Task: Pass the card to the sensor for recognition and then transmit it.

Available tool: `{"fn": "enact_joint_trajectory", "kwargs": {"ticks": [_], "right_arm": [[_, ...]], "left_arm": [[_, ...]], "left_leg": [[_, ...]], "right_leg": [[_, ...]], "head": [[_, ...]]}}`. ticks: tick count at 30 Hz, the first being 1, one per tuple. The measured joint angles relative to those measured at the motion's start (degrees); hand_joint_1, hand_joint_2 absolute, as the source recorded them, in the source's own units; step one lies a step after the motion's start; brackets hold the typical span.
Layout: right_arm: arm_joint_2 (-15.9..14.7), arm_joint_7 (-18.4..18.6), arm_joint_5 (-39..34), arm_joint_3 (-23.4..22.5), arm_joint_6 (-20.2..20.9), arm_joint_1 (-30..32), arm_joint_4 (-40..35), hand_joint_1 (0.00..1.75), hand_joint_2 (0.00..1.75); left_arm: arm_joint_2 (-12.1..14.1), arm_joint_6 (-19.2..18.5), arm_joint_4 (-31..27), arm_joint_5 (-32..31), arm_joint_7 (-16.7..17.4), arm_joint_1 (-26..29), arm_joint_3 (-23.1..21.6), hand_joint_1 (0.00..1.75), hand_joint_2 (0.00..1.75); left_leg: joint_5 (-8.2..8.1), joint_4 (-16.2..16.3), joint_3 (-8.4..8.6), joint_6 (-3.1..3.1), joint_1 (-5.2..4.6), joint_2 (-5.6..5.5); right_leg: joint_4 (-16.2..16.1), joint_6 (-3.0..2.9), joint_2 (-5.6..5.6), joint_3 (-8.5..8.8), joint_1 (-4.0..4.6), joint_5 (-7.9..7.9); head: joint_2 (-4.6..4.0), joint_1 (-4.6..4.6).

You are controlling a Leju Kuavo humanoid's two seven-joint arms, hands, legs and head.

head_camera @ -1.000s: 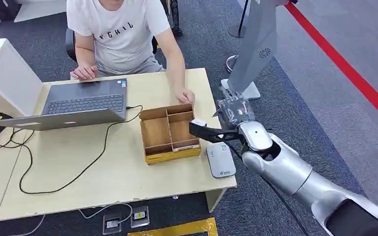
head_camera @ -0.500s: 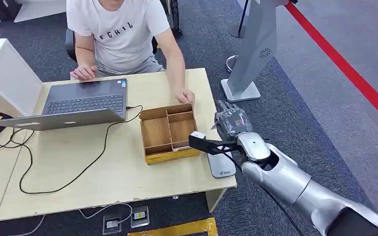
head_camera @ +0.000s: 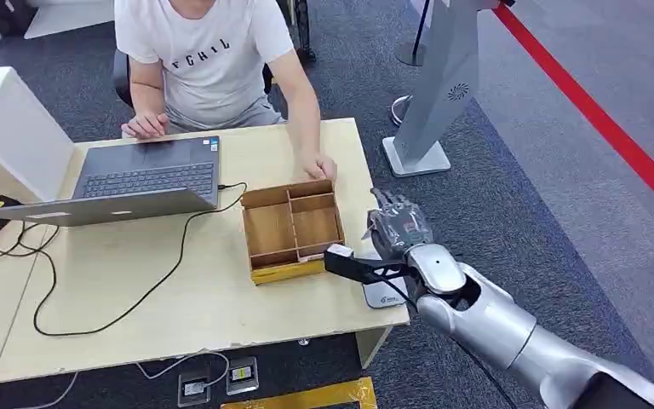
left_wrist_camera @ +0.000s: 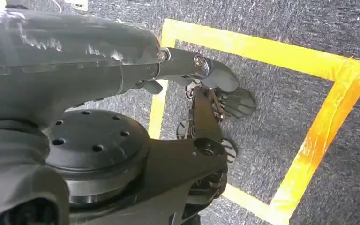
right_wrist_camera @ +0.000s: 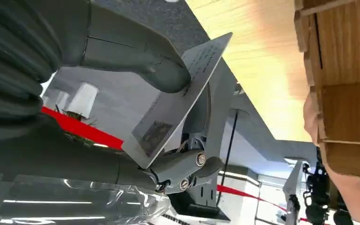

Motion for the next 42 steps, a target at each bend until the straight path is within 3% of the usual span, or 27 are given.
{"fn": "enact_joint_trajectory", "kwargs": {"ticks": [42], "right_arm": [[0.11,-0.92,-0.98,0.72,-0.26,5.69,-0.35,1.75,1.75]], "left_arm": [[0.17,0.11,0.00,0.07,0.15,0.00,-0.04,0.00,0.00]], "left_leg": [[0.00,0.00,0.00,0.00,0.00,0.01]], "right_leg": [[0.00,0.00,0.00,0.00,0.00,0.00]], "head": [[0.00,0.00]]}}
